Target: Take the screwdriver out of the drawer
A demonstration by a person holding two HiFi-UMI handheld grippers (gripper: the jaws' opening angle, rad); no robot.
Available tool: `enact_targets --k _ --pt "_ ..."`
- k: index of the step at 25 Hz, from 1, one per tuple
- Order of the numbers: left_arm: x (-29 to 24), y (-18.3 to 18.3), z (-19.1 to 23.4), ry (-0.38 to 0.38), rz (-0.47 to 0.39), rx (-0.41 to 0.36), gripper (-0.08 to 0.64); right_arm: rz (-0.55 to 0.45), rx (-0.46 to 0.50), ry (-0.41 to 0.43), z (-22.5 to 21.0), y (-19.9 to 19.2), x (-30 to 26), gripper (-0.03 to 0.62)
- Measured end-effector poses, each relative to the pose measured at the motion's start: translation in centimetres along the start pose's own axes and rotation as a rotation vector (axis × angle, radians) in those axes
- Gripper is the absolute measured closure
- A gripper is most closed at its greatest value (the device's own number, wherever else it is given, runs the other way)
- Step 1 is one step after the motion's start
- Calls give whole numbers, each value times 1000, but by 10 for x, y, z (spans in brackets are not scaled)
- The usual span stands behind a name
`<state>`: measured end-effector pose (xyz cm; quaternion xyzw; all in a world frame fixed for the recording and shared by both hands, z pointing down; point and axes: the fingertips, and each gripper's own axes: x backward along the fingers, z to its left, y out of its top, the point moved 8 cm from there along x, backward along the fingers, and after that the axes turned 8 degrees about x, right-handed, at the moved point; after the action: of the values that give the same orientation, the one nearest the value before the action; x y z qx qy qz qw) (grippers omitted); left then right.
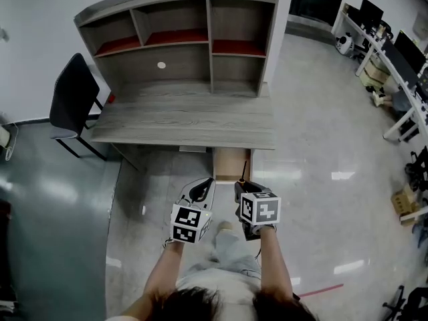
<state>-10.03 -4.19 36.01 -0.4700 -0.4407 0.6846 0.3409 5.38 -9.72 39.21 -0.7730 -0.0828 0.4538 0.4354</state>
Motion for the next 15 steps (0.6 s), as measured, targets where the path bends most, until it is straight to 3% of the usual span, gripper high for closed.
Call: enact_targets --k 15 --pt "79 -2 -32 -8 -47 -16 543 -88 76 -45 45 -19 75 508"
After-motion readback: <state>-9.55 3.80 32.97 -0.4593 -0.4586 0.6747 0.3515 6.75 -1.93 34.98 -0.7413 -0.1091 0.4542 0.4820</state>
